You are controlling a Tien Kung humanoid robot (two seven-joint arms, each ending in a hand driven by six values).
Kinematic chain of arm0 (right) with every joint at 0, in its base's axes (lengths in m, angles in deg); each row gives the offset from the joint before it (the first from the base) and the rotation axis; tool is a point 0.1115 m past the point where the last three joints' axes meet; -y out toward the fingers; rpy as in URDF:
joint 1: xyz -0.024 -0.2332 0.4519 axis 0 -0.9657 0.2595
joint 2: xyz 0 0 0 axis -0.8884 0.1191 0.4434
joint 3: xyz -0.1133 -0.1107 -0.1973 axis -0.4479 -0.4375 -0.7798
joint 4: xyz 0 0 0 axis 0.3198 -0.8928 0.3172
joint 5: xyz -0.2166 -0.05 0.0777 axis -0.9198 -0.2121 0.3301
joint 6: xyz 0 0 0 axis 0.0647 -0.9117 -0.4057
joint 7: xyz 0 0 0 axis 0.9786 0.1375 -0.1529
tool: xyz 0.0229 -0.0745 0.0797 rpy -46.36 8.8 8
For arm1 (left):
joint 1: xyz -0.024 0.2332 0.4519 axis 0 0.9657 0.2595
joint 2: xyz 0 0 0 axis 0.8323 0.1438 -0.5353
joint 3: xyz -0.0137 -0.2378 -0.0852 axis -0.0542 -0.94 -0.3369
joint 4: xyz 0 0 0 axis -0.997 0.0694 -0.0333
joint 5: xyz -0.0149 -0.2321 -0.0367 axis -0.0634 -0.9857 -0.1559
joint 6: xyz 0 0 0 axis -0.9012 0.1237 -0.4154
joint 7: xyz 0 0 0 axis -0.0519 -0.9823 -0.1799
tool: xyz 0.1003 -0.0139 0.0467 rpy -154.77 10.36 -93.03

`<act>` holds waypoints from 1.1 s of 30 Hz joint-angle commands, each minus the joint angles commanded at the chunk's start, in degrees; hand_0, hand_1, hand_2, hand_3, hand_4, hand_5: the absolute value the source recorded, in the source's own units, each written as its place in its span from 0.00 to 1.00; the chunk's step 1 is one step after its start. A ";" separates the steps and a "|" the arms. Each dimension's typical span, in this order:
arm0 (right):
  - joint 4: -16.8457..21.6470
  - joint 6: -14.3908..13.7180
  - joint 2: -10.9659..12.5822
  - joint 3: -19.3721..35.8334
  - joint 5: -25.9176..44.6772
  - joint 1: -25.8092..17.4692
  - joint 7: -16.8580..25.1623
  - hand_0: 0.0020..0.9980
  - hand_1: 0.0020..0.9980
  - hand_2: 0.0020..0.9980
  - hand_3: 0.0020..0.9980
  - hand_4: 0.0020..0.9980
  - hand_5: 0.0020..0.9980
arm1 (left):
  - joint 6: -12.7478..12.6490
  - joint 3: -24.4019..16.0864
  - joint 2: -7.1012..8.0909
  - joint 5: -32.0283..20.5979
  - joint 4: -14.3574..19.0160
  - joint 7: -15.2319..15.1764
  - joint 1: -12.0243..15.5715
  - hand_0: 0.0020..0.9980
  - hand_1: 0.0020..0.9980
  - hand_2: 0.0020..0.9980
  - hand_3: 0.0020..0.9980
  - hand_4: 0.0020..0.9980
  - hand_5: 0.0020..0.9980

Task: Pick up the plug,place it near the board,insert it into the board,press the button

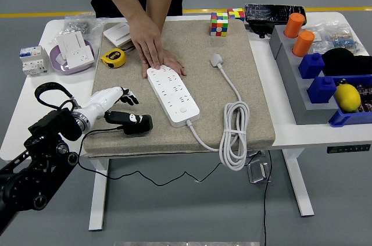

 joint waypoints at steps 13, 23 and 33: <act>0.09 -0.87 -0.26 -0.06 -0.85 0.03 0.17 0.83 0.76 0.73 0.77 1.00 0.89 | -15.11 -9.80 -2.26 -8.32 7.02 -5.89 3.68 0.89 0.95 0.92 0.91 1.00 0.71; 0.11 -1.17 -0.41 0.17 -1.26 -0.09 0.26 0.83 0.76 0.74 0.77 1.00 0.89 | -14.73 -21.20 -6.09 -22.41 18.34 -7.12 10.29 1.00 1.00 1.00 1.00 1.00 0.97; 0.16 -1.36 -0.41 -0.07 -1.63 -0.39 0.22 0.83 0.76 0.74 0.77 1.00 0.89 | -12.23 -33.14 -9.22 -45.03 24.79 -8.43 15.95 1.00 1.00 1.00 1.00 1.00 1.00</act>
